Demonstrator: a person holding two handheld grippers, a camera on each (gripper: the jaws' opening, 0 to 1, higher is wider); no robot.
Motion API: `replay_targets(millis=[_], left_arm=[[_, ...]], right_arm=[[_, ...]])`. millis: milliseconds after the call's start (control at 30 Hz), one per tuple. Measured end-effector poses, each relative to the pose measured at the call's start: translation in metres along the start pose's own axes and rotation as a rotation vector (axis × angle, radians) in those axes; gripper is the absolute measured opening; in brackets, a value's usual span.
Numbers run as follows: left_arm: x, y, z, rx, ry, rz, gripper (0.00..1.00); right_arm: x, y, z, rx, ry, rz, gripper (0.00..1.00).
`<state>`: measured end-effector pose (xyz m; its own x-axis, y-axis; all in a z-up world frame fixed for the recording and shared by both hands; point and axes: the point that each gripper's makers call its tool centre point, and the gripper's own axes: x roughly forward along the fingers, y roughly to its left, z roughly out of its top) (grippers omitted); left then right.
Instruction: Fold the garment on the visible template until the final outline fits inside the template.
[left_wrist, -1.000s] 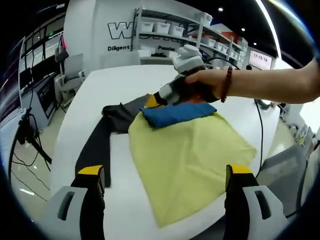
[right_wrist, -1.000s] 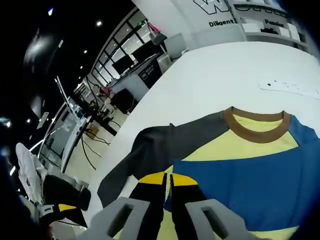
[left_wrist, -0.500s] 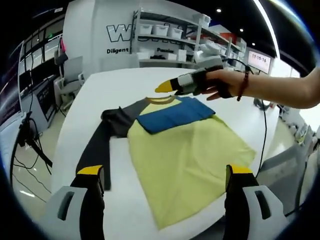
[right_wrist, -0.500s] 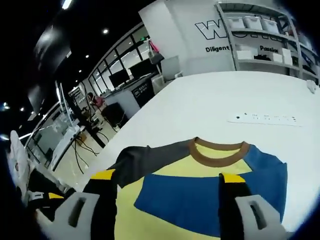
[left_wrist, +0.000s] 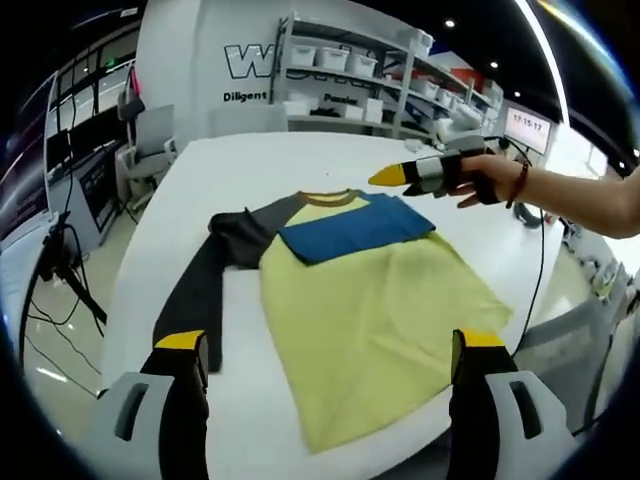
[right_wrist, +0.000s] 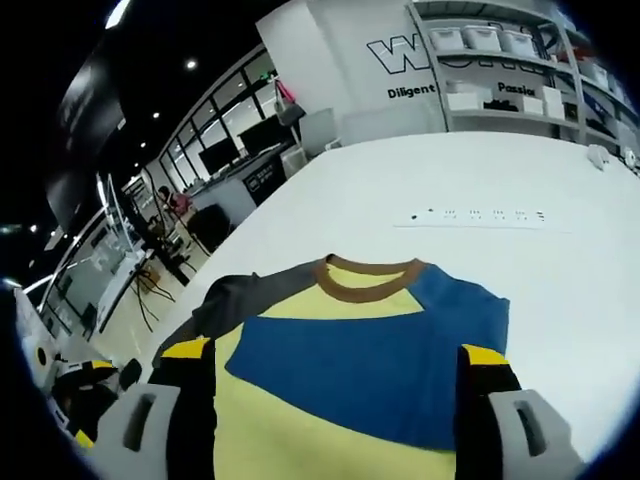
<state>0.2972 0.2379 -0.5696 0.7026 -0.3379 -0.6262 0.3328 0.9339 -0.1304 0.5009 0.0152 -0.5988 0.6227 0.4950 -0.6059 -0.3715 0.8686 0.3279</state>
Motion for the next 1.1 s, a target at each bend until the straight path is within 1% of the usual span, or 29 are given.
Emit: replay_targets(millis=[67, 133, 167, 267, 333, 433, 533, 567, 600, 667, 733, 833, 933, 1000, 1100], left_arm=[[0.000, 0.001, -0.001, -0.002, 0.002, 0.005, 0.99], [0.000, 0.002, -0.002, -0.002, 0.003, 0.008, 0.99], [0.000, 0.002, -0.003, -0.001, 0.008, 0.007, 0.99], [0.001, 0.000, -0.004, 0.000, 0.008, 0.002, 0.99], [0.002, 0.000, -0.003, 0.002, 0.004, 0.004, 0.99], [0.002, 0.001, -0.003, 0.000, 0.001, 0.008, 0.99], [0.002, 0.003, -0.002, -0.002, -0.003, 0.014, 0.99], [0.002, 0.003, -0.002, -0.002, -0.002, 0.013, 0.99], [0.003, 0.003, -0.003, -0.006, 0.001, 0.013, 0.99], [0.004, 0.004, -0.003, -0.003, 0.001, 0.016, 0.99], [0.004, 0.004, -0.002, -0.006, 0.002, 0.017, 0.99], [0.005, 0.004, -0.001, -0.006, -0.003, 0.015, 0.99], [0.007, 0.003, -0.002, -0.002, 0.005, 0.015, 0.99], [0.007, 0.003, -0.002, 0.006, 0.006, 0.012, 0.99], [0.006, 0.002, 0.001, 0.004, -0.002, 0.008, 0.99]], right_arm=[[-0.006, -0.010, -0.002, 0.002, -0.004, -0.017, 0.96], [-0.010, -0.020, -0.006, -0.010, -0.001, -0.048, 0.96], [-0.012, -0.026, -0.009, -0.013, 0.005, -0.058, 0.95], [-0.015, -0.038, -0.019, 0.018, 0.014, -0.076, 0.95], [-0.016, -0.044, -0.025, 0.021, 0.027, -0.086, 0.94], [-0.017, -0.052, -0.037, 0.030, 0.042, -0.097, 0.89], [-0.018, -0.061, -0.046, 0.029, 0.049, -0.119, 0.80], [-0.020, -0.065, -0.048, 0.030, 0.044, -0.132, 0.73], [-0.021, -0.069, -0.047, 0.024, 0.026, -0.153, 0.68], [-0.023, -0.074, -0.052, 0.032, 0.032, -0.164, 0.59], [-0.023, -0.076, -0.057, 0.045, 0.037, -0.168, 0.53], [-0.025, -0.079, -0.062, 0.044, 0.041, -0.176, 0.39], [-0.025, -0.086, -0.069, 0.040, 0.056, -0.203, 0.29], [-0.026, -0.091, -0.072, 0.052, 0.060, -0.220, 0.23], [-0.026, -0.092, -0.081, 0.050, 0.081, -0.231, 0.14]])
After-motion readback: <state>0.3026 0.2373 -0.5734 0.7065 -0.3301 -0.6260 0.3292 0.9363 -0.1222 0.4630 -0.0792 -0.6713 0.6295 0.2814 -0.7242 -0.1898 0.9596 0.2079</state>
